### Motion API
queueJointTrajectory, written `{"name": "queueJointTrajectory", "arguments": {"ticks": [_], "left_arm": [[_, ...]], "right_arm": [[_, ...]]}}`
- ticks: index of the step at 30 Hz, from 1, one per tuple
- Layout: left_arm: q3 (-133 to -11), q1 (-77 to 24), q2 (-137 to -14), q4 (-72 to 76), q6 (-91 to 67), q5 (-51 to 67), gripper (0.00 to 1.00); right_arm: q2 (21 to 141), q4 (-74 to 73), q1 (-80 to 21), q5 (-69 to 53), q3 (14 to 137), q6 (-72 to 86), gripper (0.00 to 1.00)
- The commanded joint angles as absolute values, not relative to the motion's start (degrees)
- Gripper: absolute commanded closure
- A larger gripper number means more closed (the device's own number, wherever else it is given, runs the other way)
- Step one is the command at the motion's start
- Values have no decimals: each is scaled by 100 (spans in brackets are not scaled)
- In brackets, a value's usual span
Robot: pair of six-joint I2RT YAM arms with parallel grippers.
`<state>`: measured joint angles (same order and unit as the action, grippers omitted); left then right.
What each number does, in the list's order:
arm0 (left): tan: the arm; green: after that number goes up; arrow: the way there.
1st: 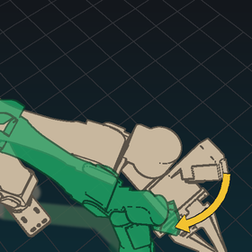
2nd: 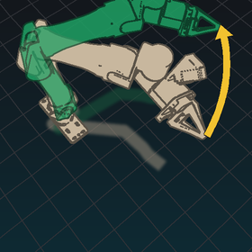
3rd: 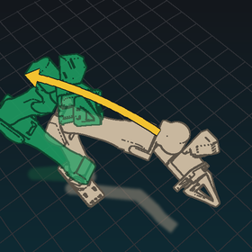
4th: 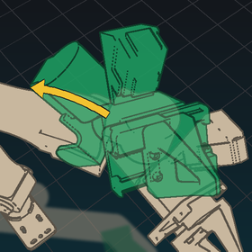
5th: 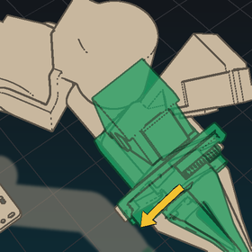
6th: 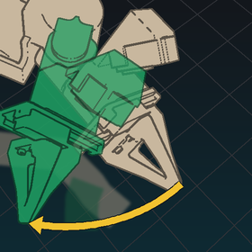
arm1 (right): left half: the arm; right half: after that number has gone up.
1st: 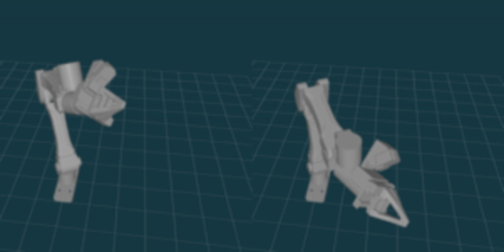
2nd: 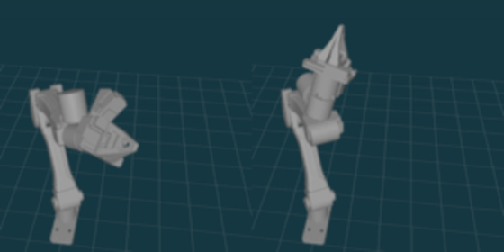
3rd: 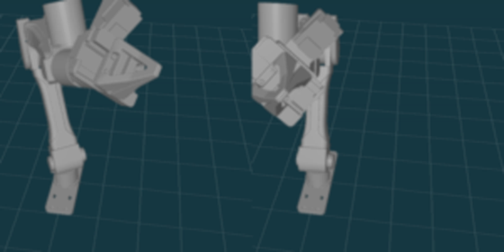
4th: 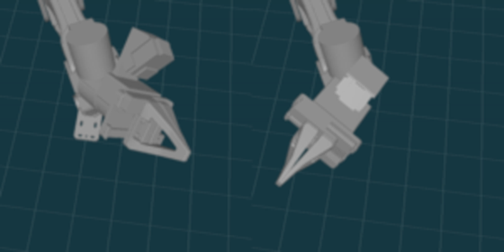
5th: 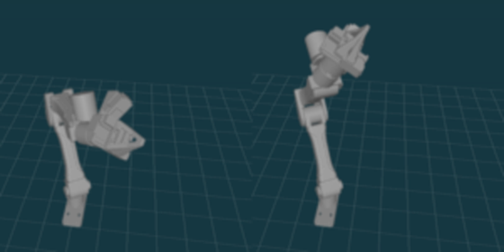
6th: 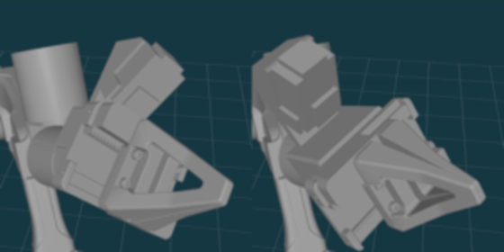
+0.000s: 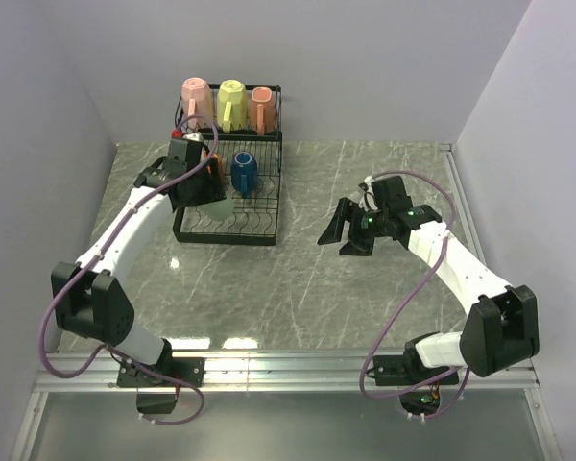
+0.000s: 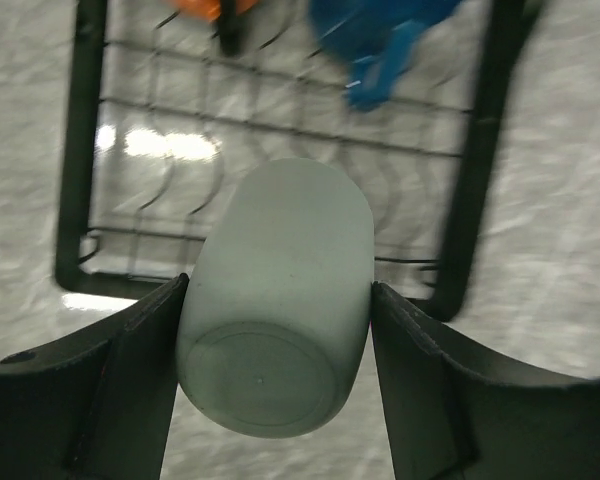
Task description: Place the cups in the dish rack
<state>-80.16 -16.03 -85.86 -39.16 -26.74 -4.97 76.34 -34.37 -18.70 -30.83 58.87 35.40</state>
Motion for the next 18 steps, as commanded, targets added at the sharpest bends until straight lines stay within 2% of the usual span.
{"name": "queueJointTrajectory", "arguments": {"ticks": [1, 13, 18], "left_arm": [[-7938, -1600, -8648, -4078, -2259, -1213, 100], [-7954, -1600, -9483, -3911, -2004, -1889, 100], [-7945, -1600, -9790, -3683, -1907, -1740, 99]], "right_arm": [[7743, -3516, -1837, -3023, 6055, 3287, 19], [8068, -3779, -1837, -2945, 6222, 2997, 20], [8156, -3876, -1837, -2874, 6293, 2936, 20]]}}
